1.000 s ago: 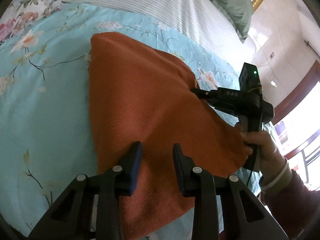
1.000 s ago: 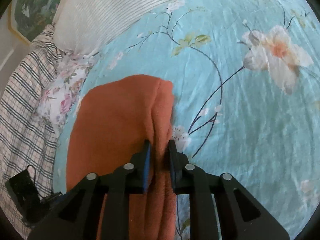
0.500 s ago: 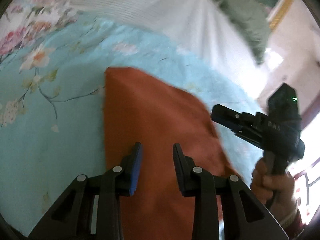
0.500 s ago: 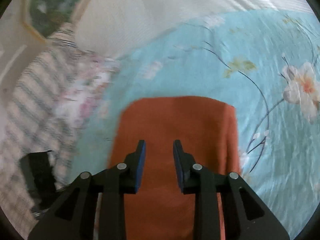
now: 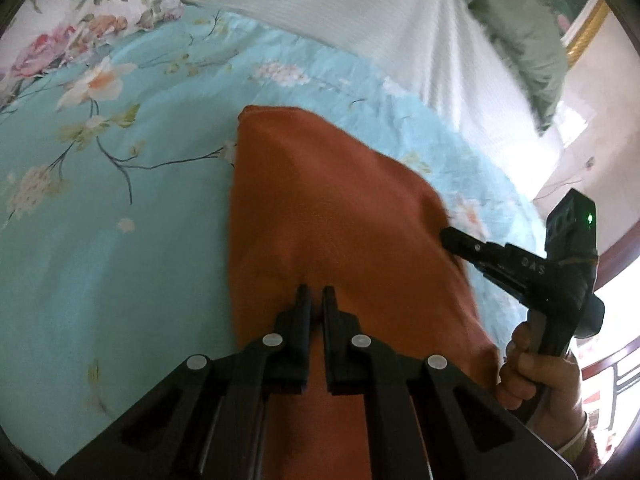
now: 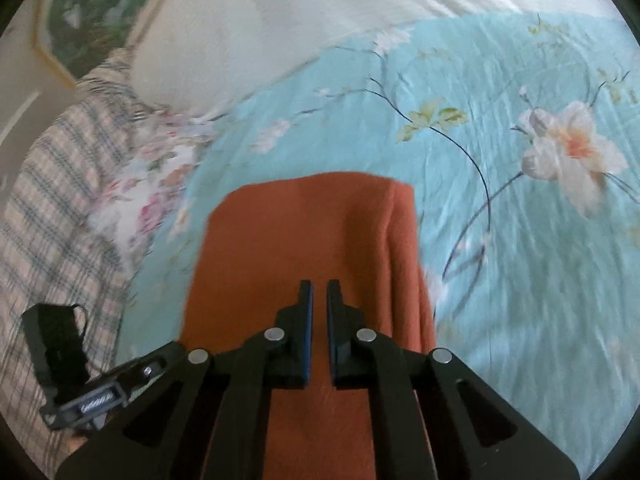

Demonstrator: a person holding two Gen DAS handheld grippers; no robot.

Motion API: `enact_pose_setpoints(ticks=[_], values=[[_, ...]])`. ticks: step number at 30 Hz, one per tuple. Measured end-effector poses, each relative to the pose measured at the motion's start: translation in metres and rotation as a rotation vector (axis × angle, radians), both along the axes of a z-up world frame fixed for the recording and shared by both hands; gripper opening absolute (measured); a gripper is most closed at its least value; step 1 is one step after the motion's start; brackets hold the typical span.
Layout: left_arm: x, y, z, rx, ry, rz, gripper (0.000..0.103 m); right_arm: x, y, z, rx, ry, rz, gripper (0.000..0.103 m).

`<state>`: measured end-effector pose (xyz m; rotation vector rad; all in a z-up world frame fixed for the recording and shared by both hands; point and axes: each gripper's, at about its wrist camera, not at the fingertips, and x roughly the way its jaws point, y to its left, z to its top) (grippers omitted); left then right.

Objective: Fold small clothes

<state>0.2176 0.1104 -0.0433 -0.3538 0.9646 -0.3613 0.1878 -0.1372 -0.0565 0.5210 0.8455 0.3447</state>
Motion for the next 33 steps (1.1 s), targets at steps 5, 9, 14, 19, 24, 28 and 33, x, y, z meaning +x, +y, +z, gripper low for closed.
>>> enact_pose_setpoints(ticks=[5, 9, 14, 19, 24, 28, 33], values=[[-0.055, 0.003, 0.009, -0.017, -0.046, -0.033, 0.004, -0.062, 0.002, 0.010, -0.020, -0.055, 0.029, 0.027], [-0.091, -0.003, 0.004, -0.015, -0.061, -0.090, 0.005, -0.096, 0.003, -0.009, -0.068, -0.052, 0.030, 0.039], [-0.103, -0.011, -0.029, 0.060, -0.008, -0.102, 0.004, -0.106, -0.001, -0.043, -0.060, -0.020, 0.016, 0.037], [-0.103, -0.008, -0.033, 0.028, -0.009, -0.084, 0.004, -0.102, 0.004, -0.041, -0.099, -0.030, 0.022, 0.038], [-0.107, -0.013, -0.034, 0.053, -0.017, -0.047, 0.004, -0.104, 0.003, -0.042, -0.090, -0.042, 0.012, 0.038], [-0.112, -0.016, -0.028, 0.085, -0.024, -0.037, 0.005, -0.120, 0.006, -0.038, -0.073, -0.053, -0.004, 0.039], [-0.123, -0.015, -0.029, 0.077, -0.029, -0.011, 0.006, -0.133, 0.014, -0.044, -0.102, -0.048, 0.026, 0.042]])
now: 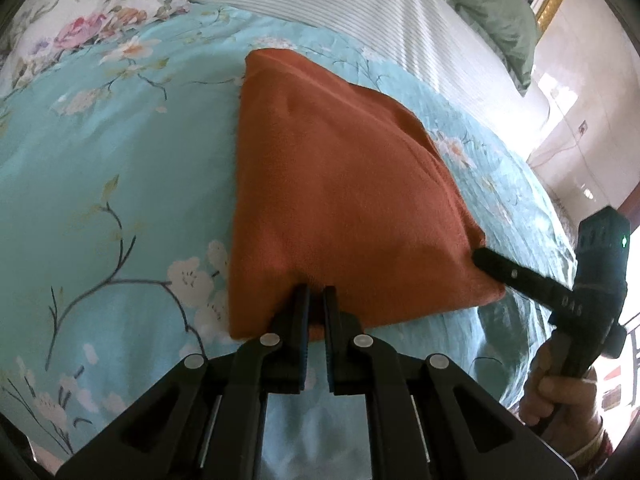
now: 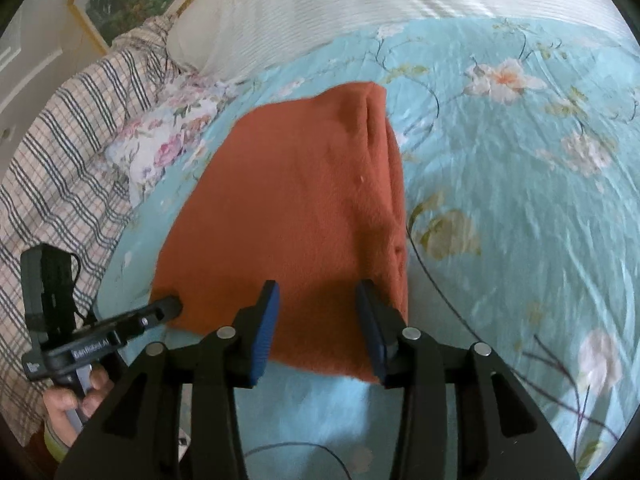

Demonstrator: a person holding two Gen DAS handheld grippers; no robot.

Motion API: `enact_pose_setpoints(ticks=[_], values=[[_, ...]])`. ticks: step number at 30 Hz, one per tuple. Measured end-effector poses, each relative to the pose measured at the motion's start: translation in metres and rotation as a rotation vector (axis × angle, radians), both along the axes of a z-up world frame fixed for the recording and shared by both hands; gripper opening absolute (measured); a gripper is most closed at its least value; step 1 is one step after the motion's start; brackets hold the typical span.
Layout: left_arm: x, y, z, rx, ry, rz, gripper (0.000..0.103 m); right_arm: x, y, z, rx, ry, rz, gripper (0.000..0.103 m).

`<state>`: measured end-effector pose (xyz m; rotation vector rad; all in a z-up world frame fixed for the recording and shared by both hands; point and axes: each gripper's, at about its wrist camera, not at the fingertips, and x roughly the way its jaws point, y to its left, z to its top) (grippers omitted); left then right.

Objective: Fold small clothes

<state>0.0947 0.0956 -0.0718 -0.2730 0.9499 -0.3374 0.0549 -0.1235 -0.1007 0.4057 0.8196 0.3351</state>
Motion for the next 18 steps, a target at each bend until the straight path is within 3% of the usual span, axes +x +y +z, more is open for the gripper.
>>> enact_pose_setpoints(ticks=[9, 11, 13, 15, 18], values=[[-0.020, 0.010, 0.007, -0.001, -0.018, 0.036, 0.012, -0.021, -0.003, 0.010, 0.009, -0.029, -0.029, 0.043], [-0.029, 0.012, 0.010, 0.010, -0.032, 0.047, 0.023, -0.030, -0.003, 0.016, 0.005, -0.045, -0.035, 0.047], [-0.039, 0.012, 0.016, 0.036, -0.053, 0.067, 0.054, -0.038, -0.002, 0.023, -0.009, -0.063, -0.034, 0.055], [-0.049, 0.015, 0.022, 0.067, -0.077, 0.103, 0.069, -0.043, 0.000, 0.027, -0.033, -0.071, -0.037, 0.064], [-0.060, 0.016, 0.026, 0.104, -0.083, 0.127, 0.083, -0.054, 0.003, 0.028, -0.087, -0.073, -0.042, 0.077]])
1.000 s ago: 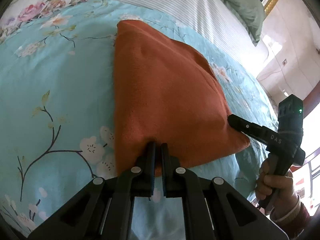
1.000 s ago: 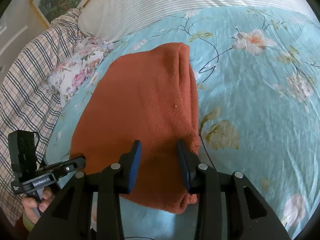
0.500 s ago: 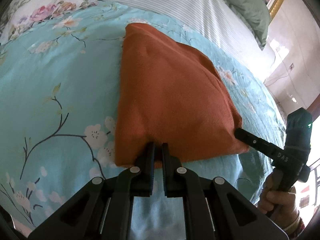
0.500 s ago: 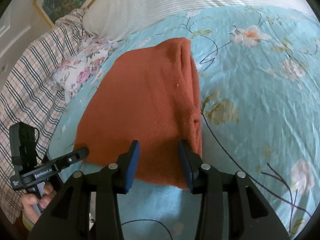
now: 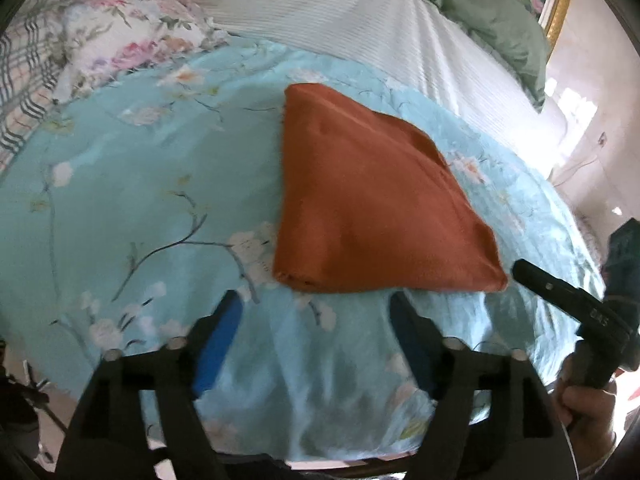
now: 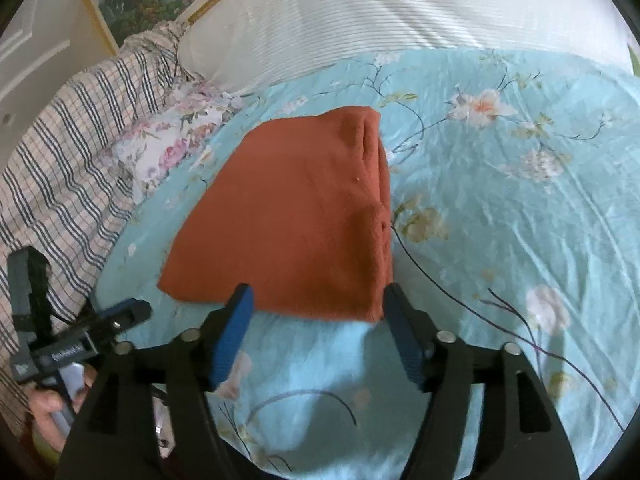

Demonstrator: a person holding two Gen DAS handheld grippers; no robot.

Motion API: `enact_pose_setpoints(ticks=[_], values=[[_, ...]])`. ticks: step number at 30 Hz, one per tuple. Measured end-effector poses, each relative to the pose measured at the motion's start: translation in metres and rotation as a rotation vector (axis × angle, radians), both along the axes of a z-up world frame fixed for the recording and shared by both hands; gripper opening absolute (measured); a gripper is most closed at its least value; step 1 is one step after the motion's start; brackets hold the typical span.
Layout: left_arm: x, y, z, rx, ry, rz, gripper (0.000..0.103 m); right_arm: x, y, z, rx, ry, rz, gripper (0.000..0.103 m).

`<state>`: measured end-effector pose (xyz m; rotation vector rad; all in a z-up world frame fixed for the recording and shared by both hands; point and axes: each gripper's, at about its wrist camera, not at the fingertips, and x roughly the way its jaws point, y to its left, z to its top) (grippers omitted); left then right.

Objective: Fold small clothes

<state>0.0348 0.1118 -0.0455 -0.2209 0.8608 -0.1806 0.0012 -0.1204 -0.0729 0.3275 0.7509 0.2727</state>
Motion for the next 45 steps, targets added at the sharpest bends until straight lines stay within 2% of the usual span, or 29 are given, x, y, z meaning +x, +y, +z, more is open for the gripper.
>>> enact_pose_setpoints(ticks=[3, 8, 13, 16, 20, 22, 23, 26, 30, 41, 45], values=[[-0.011, 0.002, -0.002, 0.038, 0.008, 0.013, 0.083, -0.011, 0.003, -0.005, -0.044, 0.028, 0.009, 0.084], [-0.030, 0.002, -0.020, 0.134, 0.056, 0.009, 0.084, -0.028, 0.009, -0.015, -0.097, 0.068, 0.037, 0.085], [-0.044, 0.004, -0.028, 0.195, 0.077, 0.005, 0.084, -0.041, 0.014, -0.019, -0.148, 0.093, 0.051, 0.086], [-0.047, 0.005, -0.021, 0.205, 0.064, 0.012, 0.084, -0.043, 0.018, -0.015, -0.174, 0.091, 0.073, 0.086], [-0.045, 0.001, 0.003, 0.247, 0.008, 0.004, 0.084, -0.044, 0.021, 0.004, -0.201, 0.055, 0.101, 0.086], [-0.045, -0.003, 0.023, 0.287, -0.041, -0.006, 0.084, -0.045, 0.022, 0.017, -0.212, 0.026, 0.108, 0.091], [-0.044, -0.005, 0.029, 0.299, -0.053, -0.007, 0.085, -0.045, 0.022, 0.024, -0.217, 0.010, 0.110, 0.098], [-0.039, -0.008, 0.050, 0.309, -0.090, -0.017, 0.086, -0.047, 0.020, 0.040, -0.222, -0.034, 0.114, 0.101], [-0.035, -0.011, 0.063, 0.317, -0.094, -0.024, 0.091, -0.042, 0.018, 0.042, -0.219, -0.025, 0.115, 0.101], [-0.019, -0.028, 0.043, 0.376, -0.043, -0.036, 0.092, -0.020, 0.018, 0.028, -0.177, 0.052, 0.152, 0.101], [-0.003, -0.035, 0.044, 0.358, -0.046, -0.058, 0.092, 0.005, 0.009, 0.029, -0.157, 0.057, 0.147, 0.101]])
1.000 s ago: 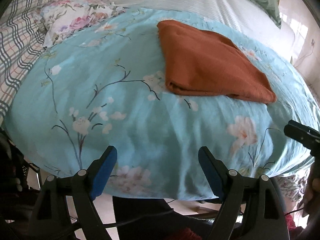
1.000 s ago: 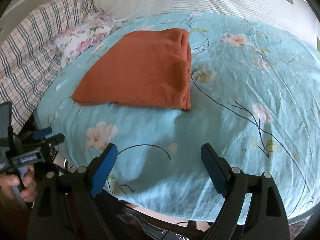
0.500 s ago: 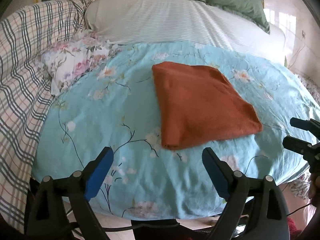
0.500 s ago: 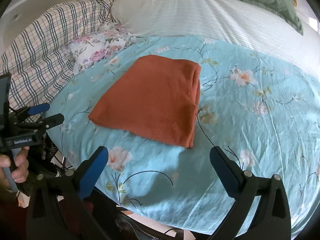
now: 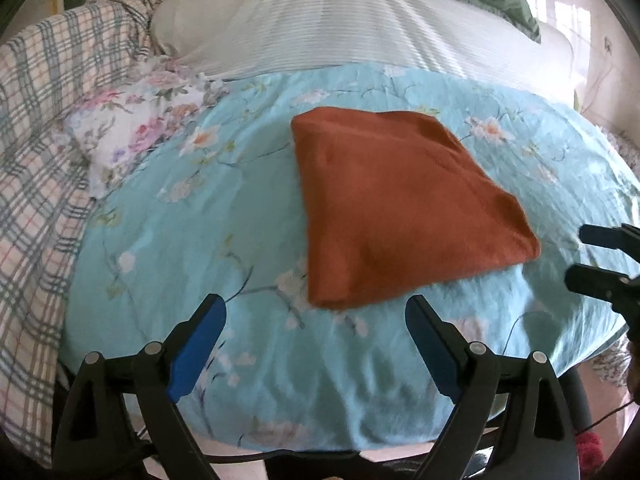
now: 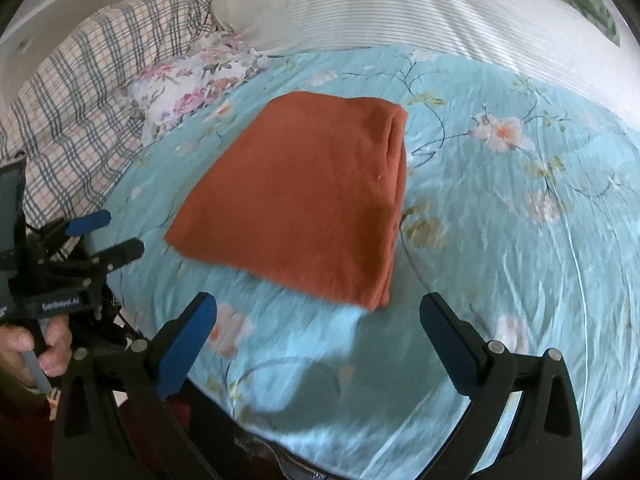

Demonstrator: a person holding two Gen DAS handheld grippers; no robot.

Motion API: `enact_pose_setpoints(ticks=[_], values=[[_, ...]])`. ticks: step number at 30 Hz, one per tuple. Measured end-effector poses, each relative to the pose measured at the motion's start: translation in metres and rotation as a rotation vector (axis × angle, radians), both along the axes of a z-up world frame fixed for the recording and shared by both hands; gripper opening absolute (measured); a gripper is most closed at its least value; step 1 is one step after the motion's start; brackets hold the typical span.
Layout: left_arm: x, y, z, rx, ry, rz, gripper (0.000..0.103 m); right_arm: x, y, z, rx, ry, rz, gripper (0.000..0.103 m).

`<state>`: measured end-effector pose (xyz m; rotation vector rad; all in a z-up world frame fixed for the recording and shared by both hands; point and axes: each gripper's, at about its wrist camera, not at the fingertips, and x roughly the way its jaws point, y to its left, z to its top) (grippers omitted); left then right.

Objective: Fold small clothes

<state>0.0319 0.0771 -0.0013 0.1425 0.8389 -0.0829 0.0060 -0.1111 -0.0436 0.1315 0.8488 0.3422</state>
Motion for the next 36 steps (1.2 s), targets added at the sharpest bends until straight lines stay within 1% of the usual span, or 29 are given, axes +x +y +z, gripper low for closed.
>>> enact_pose_setpoints(ticks=[2, 6, 9, 10, 11, 13, 16, 17, 21, 24, 27, 29, 31, 34, 36], values=[[0.015, -0.003, -0.001, -0.015, 0.007, -0.015, 0.092, 0.017, -0.004, 0.000, 0.011, 0.007, 0.000, 0.101], [0.049, -0.006, 0.002, -0.018, 0.032, -0.024, 0.092, 0.058, -0.008, 0.002, 0.000, 0.048, 0.009, 0.101], [0.078, -0.004, 0.008, -0.019, 0.071, -0.022, 0.092, 0.085, -0.014, 0.005, 0.001, 0.088, 0.001, 0.101], [0.085, -0.004, 0.009, -0.013, 0.091, -0.014, 0.092, 0.093, -0.014, 0.005, 0.000, 0.115, -0.002, 0.101], [0.094, -0.004, 0.010, -0.008, 0.118, -0.010, 0.092, 0.099, -0.013, 0.005, -0.008, 0.139, -0.006, 0.101], [0.108, -0.002, 0.011, -0.011, 0.166, -0.007, 0.092, 0.105, -0.012, 0.009, -0.011, 0.156, -0.010, 0.101], [0.119, -0.002, 0.014, -0.008, 0.193, -0.009, 0.092, 0.109, -0.013, 0.012, 0.002, 0.159, -0.008, 0.101], [0.121, -0.004, 0.015, -0.007, 0.188, -0.011, 0.092, 0.109, -0.013, 0.011, 0.002, 0.157, -0.011, 0.101], [0.121, -0.004, 0.013, -0.001, 0.145, 0.000, 0.092, 0.106, -0.013, 0.007, -0.004, 0.127, -0.020, 0.101], [0.110, -0.005, 0.009, 0.019, 0.102, 0.033, 0.092, 0.099, -0.013, 0.007, 0.010, 0.101, -0.009, 0.101], [0.098, -0.004, 0.009, 0.032, 0.075, 0.073, 0.092, 0.085, -0.011, 0.014, 0.019, 0.062, -0.007, 0.101], [0.088, -0.003, 0.011, 0.036, 0.064, 0.099, 0.092, 0.075, -0.006, 0.018, 0.008, 0.049, 0.005, 0.101], [0.075, 0.000, 0.013, 0.038, 0.043, 0.115, 0.092, 0.060, 0.001, 0.023, -0.002, 0.016, 0.022, 0.102], [0.057, 0.001, 0.012, 0.076, 0.028, 0.130, 0.092, 0.044, 0.011, 0.027, -0.007, 0.010, 0.043, 0.102], [0.047, 0.002, 0.011, 0.087, 0.025, 0.143, 0.092, 0.031, 0.017, 0.028, -0.006, 0.004, 0.067, 0.102]])
